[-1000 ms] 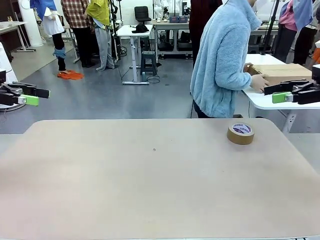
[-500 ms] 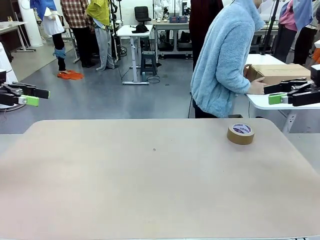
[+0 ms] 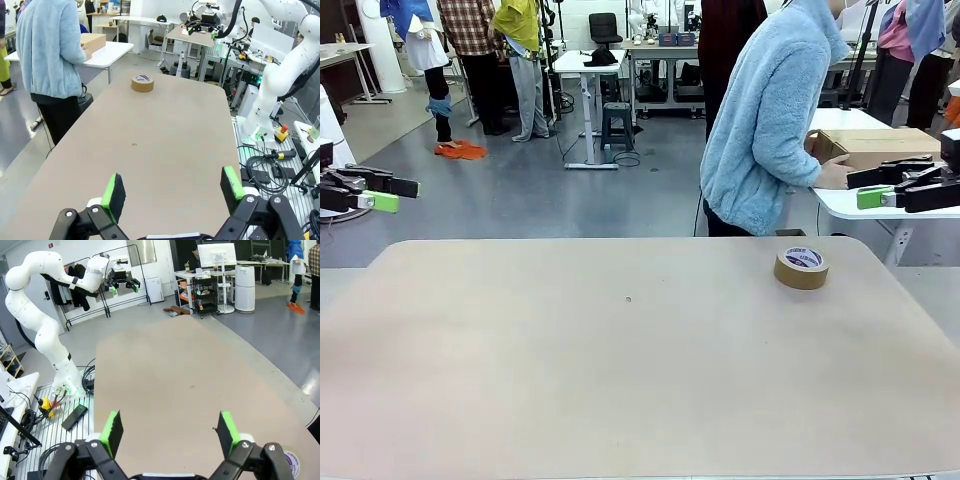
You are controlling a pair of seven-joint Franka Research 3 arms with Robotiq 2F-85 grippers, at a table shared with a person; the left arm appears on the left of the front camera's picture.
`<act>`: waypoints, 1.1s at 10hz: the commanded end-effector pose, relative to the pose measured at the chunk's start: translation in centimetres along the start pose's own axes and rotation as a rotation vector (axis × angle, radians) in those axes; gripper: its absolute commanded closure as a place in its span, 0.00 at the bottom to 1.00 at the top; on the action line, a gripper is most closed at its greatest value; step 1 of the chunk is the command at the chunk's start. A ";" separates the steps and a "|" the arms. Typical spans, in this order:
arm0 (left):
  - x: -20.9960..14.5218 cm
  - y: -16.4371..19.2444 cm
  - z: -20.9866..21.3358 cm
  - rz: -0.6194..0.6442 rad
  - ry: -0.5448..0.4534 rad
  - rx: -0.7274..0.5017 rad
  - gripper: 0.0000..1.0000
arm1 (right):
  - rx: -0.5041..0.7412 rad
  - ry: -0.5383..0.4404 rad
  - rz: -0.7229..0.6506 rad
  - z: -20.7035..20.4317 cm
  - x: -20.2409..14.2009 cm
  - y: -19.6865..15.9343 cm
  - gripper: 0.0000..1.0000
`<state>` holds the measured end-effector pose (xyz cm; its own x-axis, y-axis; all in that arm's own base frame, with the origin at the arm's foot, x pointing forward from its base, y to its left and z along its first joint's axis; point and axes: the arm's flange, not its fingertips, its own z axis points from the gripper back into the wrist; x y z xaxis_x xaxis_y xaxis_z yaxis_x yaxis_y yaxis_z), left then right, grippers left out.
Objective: Wrap the clocks to prevent damage.
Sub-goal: After the human seals the box with tape, release both hands from the side flaps of the Package Box.
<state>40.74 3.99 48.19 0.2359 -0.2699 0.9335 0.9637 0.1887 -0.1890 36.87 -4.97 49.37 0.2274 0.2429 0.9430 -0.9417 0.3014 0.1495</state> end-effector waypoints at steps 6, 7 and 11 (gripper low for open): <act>0.0 0.0 0.1 0.002 -0.010 -0.002 0.00 | 0.008 0.000 -0.010 0.3 0.0 0.0 0.00; 0.0 0.0 0.1 0.002 -0.010 -0.002 0.00 | 0.008 0.000 -0.010 0.3 0.0 0.0 0.00; 0.0 0.0 0.1 0.002 -0.010 -0.002 0.00 | 0.008 0.000 -0.010 0.3 0.0 0.0 0.00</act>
<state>40.73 4.02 48.18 0.2362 -0.2701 0.9334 0.9635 0.1894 -0.1890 36.87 -4.97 49.37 0.2275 0.2428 0.9430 -0.9417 0.3015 0.1495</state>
